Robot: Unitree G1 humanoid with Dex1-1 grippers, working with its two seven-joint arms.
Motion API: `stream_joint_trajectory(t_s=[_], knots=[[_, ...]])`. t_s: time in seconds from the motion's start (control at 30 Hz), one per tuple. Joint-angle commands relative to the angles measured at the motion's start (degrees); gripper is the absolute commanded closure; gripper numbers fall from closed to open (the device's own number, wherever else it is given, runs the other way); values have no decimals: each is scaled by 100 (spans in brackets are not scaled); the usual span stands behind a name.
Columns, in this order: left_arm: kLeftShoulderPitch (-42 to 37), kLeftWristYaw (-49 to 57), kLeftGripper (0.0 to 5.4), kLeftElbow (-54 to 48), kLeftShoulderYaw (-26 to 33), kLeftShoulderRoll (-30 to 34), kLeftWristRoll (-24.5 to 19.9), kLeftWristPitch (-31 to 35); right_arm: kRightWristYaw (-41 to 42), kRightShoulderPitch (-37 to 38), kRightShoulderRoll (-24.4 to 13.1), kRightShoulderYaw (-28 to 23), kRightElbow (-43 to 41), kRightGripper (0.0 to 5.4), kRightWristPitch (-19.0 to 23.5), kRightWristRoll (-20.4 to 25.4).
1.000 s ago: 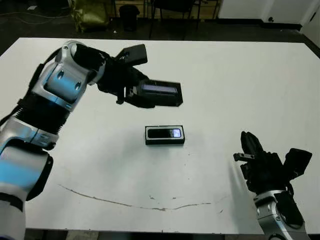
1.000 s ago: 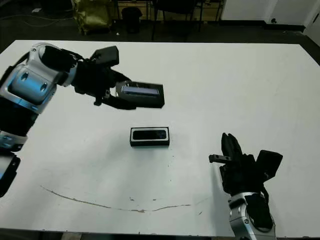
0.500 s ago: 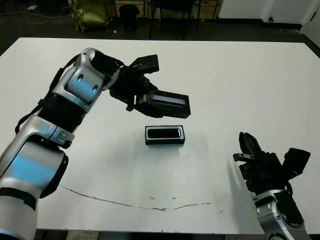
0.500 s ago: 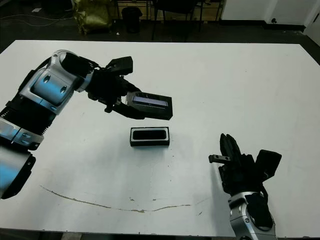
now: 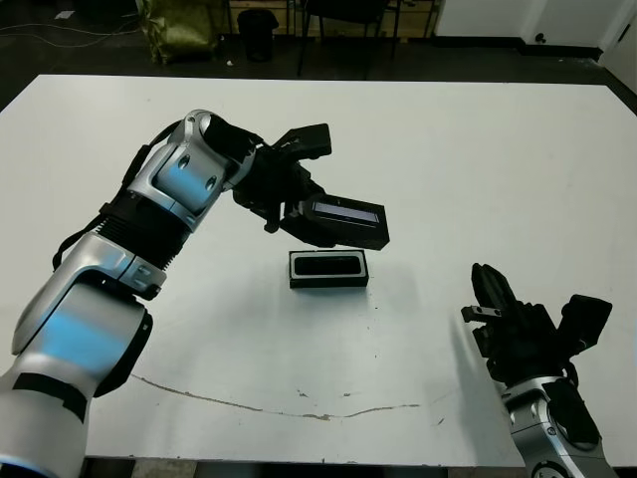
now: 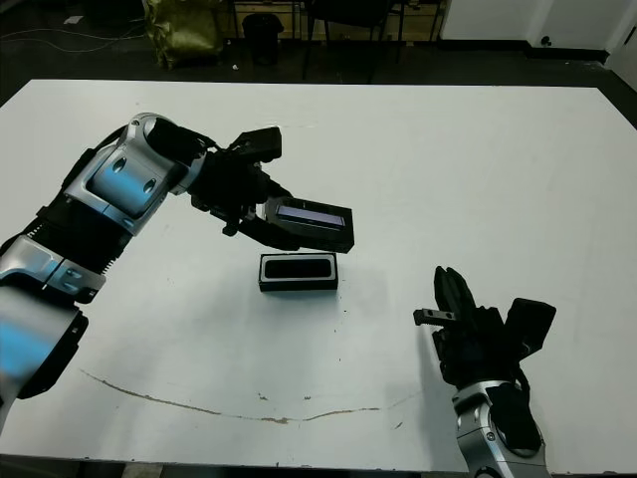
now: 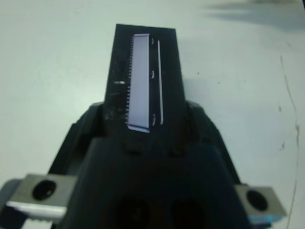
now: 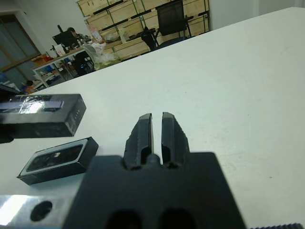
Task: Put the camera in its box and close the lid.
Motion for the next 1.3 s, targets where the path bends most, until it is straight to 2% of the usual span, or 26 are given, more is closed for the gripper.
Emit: stream_joint_trajectory(t_s=[0.03,0.13,0.57,1.03,1.3], knots=[[195,18,277,95,-100,9,92,150,1,66,-69,-6,55,540,-62,-100],[241,-40,277,144,-119,24,77,131,40,42,-20,-64,102,540,-21,63],[363,-86,277,67,-249,113,263,-32,32,37,-46,-86,127,540,18,191],[372,-49,277,65,-362,-22,372,26,69,96,-60,-58,187,540,-158,46],[386,-4,277,133,-348,-136,326,42,-29,136,-57,-43,86,540,-33,-1]])
